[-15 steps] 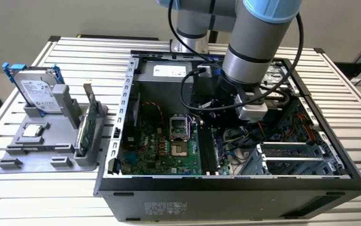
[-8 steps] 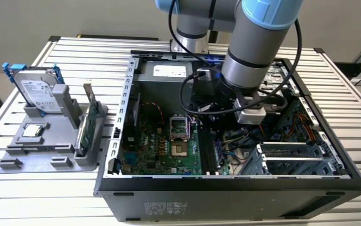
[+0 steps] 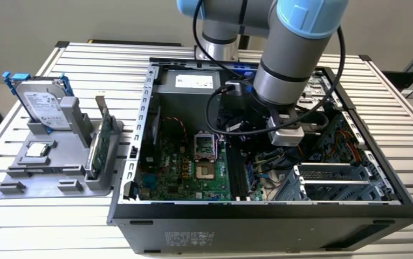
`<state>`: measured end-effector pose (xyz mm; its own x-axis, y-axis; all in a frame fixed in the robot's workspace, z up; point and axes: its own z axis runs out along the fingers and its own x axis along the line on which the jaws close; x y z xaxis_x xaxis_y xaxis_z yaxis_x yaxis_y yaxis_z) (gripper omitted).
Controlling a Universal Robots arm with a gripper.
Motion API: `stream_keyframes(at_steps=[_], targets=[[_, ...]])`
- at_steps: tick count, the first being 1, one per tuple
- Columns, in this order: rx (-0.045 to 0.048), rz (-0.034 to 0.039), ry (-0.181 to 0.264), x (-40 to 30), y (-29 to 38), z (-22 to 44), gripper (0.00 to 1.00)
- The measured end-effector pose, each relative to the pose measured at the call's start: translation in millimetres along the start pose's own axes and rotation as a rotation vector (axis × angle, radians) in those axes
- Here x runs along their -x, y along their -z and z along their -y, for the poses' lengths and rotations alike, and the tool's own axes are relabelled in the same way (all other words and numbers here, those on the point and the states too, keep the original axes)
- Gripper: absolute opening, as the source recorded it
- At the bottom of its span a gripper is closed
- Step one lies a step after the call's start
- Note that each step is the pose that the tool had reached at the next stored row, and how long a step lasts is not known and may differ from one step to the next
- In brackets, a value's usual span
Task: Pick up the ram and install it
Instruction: 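Insert the ram into the slot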
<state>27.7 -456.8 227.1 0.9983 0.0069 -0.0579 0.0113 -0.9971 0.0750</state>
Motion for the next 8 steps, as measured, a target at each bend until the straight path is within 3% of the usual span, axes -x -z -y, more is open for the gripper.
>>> stream_keyframes(at_steps=[8], targets=[[0.0000, 0.0002, -0.001, -0.2, -3.1, -0.7, 0.00]])
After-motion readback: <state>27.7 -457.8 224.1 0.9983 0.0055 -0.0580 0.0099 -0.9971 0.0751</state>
